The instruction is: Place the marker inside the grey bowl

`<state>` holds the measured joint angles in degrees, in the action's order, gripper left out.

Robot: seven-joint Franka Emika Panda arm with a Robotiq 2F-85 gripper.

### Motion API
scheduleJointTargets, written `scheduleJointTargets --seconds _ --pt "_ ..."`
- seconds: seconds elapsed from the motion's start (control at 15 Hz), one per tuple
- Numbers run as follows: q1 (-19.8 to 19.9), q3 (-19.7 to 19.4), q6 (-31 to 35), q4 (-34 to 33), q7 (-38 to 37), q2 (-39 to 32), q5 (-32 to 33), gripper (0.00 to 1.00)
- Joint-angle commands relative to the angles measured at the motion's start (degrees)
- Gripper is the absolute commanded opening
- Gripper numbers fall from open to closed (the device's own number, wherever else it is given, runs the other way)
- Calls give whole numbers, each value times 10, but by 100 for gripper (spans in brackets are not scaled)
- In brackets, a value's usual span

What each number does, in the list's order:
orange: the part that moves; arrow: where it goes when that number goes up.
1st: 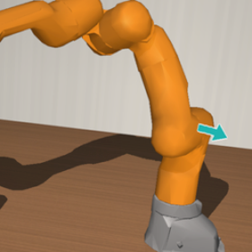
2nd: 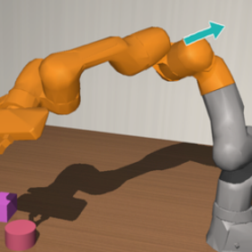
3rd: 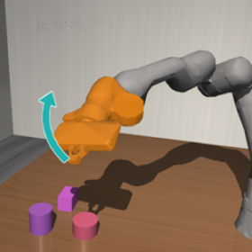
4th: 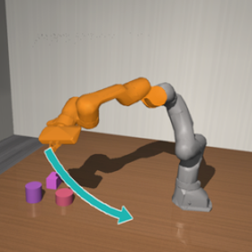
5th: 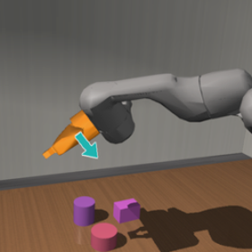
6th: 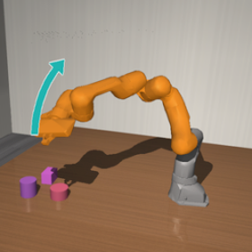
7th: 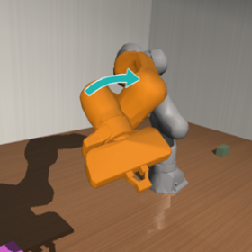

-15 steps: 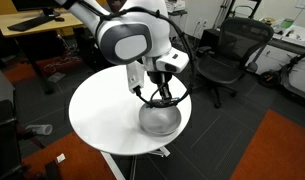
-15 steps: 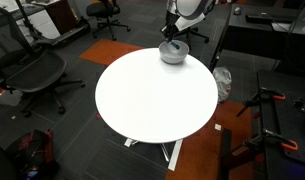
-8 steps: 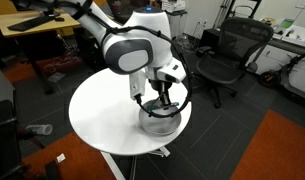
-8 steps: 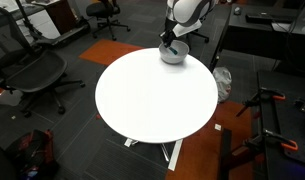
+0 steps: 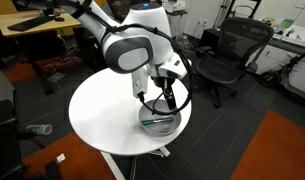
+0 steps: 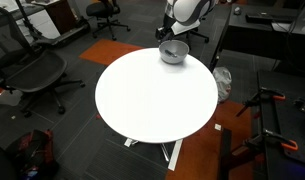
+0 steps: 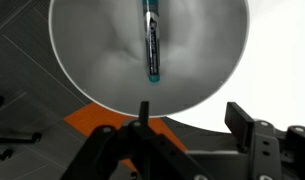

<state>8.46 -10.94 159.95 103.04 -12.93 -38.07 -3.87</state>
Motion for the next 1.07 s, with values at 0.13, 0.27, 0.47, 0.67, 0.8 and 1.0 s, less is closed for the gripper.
scheduleJointTargets --seconds 0.13,0.27,0.47,0.67,0.8,1.0 --pt "-31 -19 34 70 -2 79 15 100" --pt "-41 -23 34 99 -3 116 21 100" --pt "-53 -24 16 144 -5 173 31 100" --pt "-68 -33 -5 191 -15 233 55 100" --pt "-66 -25 -30 214 -8 266 64 100" --pt "-63 -16 -86 233 -12 306 82 100"
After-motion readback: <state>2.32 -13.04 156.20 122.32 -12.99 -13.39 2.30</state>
